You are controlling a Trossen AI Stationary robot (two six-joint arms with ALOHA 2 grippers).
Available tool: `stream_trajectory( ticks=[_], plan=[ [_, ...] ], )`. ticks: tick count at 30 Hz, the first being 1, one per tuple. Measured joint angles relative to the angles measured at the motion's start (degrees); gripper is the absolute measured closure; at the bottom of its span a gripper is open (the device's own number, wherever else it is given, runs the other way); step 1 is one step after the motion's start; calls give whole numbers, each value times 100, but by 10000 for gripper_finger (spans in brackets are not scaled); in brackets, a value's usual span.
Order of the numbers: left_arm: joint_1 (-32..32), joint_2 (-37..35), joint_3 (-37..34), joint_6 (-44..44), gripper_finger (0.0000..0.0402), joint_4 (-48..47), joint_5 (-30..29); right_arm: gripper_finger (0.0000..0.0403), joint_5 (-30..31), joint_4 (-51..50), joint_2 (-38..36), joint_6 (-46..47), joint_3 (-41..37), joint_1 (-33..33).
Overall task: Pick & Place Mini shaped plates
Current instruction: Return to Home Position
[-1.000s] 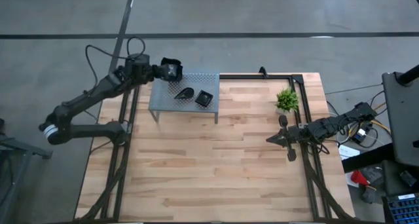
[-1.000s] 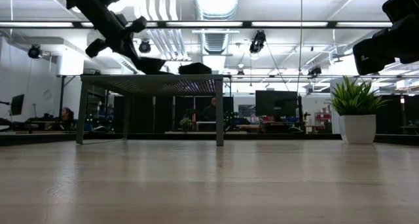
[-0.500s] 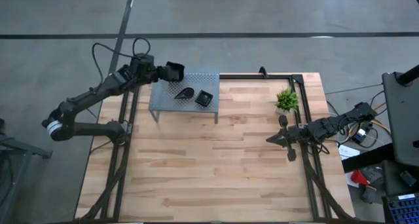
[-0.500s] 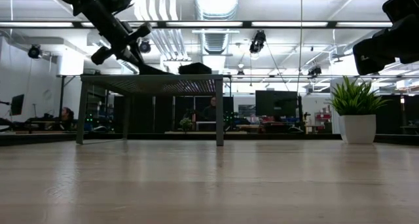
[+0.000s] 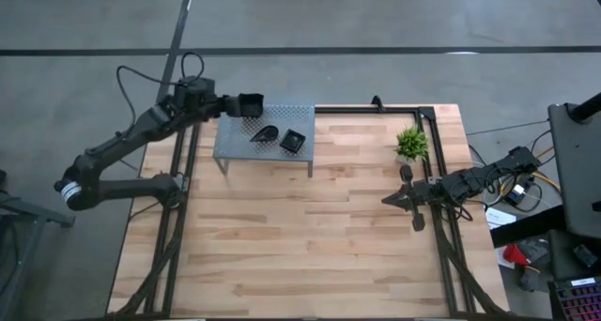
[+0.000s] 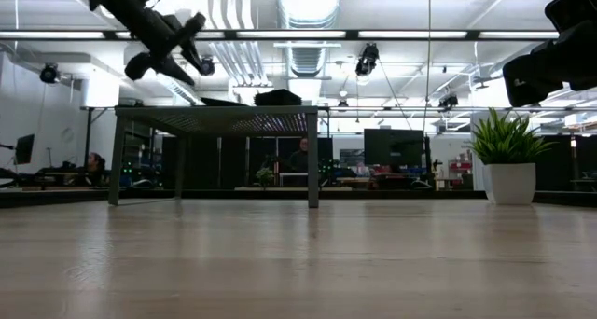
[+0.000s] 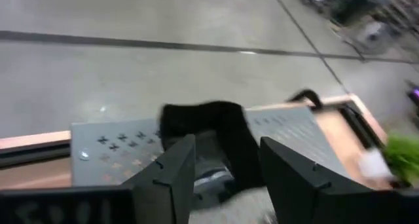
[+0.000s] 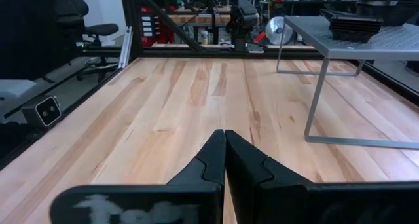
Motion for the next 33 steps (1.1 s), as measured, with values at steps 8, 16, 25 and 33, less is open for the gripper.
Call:
stream_trajectory(
  ticks=[8, 16, 25, 33],
  plan=[
    [-176, -717, -91, 892, 279, -842, 631, 394, 2, 1, 0, -4, 0, 1],
    [-1373, -1907, -1610, 865, 394, 524, 694, 394, 7, 1, 0, -20, 0, 2],
    [-3029, -3275, -3555, 1552, 401, 2221, 446, 394, 11, -1, 0, -11, 0, 0],
    [-3408, -3778, -4136, 2298, 401, 2642, 446, 394, 9, 1, 0, -14, 0, 0]
  ],
)
